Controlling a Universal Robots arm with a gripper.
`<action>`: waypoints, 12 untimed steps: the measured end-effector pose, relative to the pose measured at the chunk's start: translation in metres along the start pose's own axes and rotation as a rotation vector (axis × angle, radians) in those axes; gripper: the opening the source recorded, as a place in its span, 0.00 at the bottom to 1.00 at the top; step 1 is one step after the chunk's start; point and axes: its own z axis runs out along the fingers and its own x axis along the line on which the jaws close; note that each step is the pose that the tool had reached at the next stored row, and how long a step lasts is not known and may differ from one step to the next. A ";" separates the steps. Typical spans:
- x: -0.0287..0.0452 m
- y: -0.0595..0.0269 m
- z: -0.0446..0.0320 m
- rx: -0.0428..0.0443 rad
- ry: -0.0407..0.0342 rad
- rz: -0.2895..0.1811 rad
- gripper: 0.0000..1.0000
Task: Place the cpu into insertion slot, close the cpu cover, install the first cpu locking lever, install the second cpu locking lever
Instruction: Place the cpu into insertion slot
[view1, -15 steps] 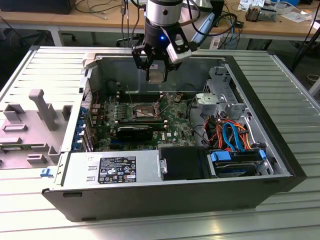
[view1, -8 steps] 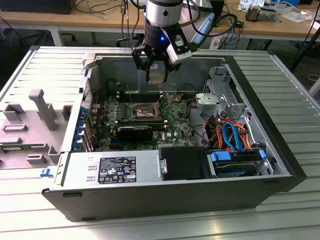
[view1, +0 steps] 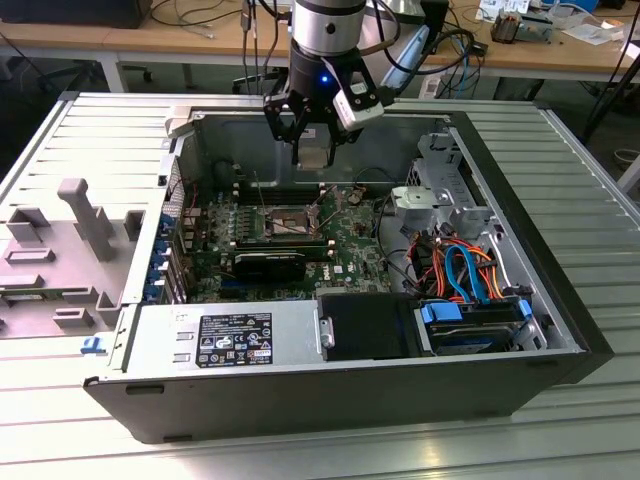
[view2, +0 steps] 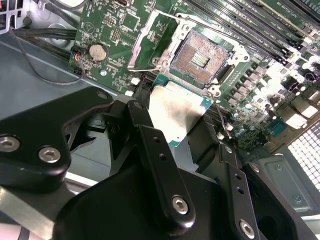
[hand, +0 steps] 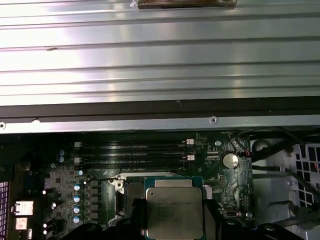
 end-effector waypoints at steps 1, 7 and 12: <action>0.0001 -0.0004 0.0003 0.0001 0.0000 0.000 0.55; 0.0020 -0.0009 0.0015 0.0003 0.0001 0.000 0.55; 0.0058 -0.0010 0.0021 0.0001 0.0001 0.000 0.55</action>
